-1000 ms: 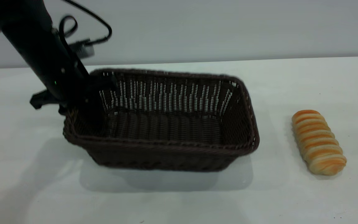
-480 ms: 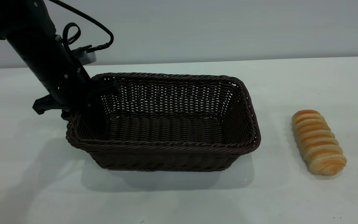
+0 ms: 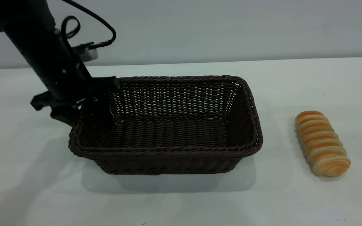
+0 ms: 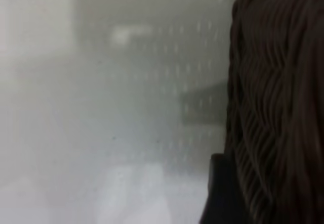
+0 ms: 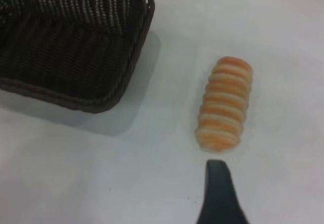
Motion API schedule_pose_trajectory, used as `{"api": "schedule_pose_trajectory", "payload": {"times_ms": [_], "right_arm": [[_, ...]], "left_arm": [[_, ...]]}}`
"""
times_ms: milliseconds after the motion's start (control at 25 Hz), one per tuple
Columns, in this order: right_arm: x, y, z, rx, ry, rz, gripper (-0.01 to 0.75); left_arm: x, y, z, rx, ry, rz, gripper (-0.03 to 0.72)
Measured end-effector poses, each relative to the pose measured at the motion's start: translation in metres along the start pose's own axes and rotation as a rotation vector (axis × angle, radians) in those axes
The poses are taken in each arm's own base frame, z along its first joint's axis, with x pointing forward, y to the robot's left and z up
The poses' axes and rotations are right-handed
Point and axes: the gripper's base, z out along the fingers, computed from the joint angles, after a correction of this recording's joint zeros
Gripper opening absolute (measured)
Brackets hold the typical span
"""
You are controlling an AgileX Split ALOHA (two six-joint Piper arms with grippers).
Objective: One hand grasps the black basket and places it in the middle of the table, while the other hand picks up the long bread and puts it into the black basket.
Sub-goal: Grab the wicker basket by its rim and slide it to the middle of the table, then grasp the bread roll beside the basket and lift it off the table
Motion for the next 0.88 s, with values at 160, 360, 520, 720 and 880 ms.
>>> {"api": "schedule_pose_trajectory", "payload": {"times_ms": [160,360,520,720,880], "right_arm": [[0.001,0.000,0.000,-0.002,0.007,0.000,0.502],[0.001,0.000,0.003,-0.006,0.024,0.006,0.502],[-0.010,-0.001,0.023,-0.040,0.106,0.022,0.502],[-0.042,-0.004,0.072,-0.105,0.188,0.060,0.502],[-0.048,-0.014,0.130,-0.093,0.229,0.088,0.502]], "left_arm": [[-0.003,-0.001,-0.035,-0.070,-0.041,0.036,0.557],[-0.005,-0.004,-0.090,-0.146,-0.112,0.077,0.557],[0.000,-0.009,-0.125,-0.146,-0.163,0.092,0.557],[0.008,-0.013,-0.155,-0.138,-0.215,0.100,0.557],[0.013,-0.015,-0.172,-0.131,-0.255,0.105,0.557]]}}
